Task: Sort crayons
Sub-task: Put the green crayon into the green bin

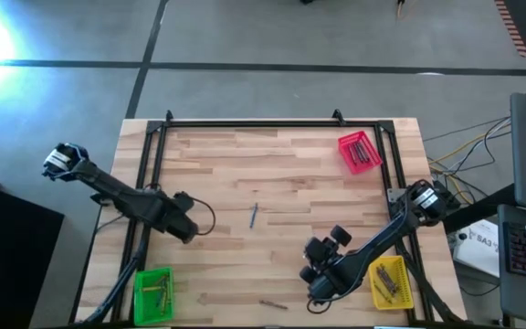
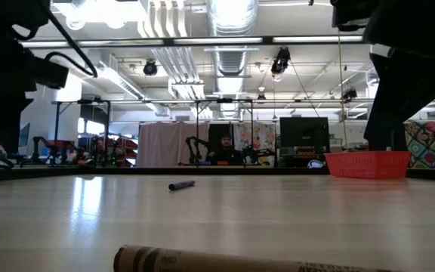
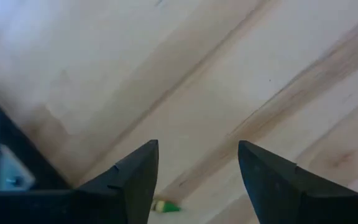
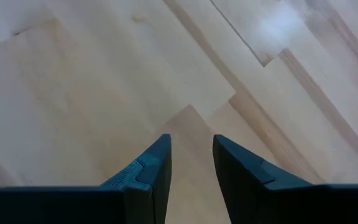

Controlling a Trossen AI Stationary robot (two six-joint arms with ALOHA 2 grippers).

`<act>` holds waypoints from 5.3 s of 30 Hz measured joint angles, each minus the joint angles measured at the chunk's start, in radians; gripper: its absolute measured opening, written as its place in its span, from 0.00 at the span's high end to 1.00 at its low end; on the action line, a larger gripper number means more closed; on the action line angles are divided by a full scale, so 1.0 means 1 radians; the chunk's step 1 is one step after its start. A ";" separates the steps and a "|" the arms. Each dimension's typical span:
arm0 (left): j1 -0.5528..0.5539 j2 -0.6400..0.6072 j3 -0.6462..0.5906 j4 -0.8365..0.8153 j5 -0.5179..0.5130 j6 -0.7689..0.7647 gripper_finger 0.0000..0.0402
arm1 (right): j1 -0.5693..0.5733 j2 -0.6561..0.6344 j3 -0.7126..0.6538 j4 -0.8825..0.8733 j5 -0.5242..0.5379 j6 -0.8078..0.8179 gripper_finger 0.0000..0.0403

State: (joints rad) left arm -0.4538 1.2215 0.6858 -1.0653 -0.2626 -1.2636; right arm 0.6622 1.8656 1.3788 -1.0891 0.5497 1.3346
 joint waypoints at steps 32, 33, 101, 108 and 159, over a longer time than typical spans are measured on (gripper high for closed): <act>-0.021 0.174 -0.053 0.002 0.276 -0.302 0.49 | 0.016 0.000 -0.008 0.006 0.027 0.016 0.72; -0.021 0.190 -0.056 0.002 0.277 -0.295 0.49 | 0.016 0.000 -0.008 0.006 0.027 0.016 0.72; -0.034 0.266 -0.084 -0.018 0.252 0.744 0.77 | 0.027 0.000 -0.013 0.025 0.025 0.018 0.72; -0.034 0.265 -0.091 -0.005 0.249 0.731 0.82 | 0.027 0.000 -0.013 0.025 0.022 0.016 0.72; 0.022 0.095 -0.118 1.395 -0.072 1.040 1.00 | 0.071 -0.009 -0.036 0.213 0.380 -0.054 0.72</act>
State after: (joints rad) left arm -0.4317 1.3160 0.5679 0.3299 -0.3350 -0.2238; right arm 0.7335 1.8567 1.3429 -0.8758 0.9294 1.2807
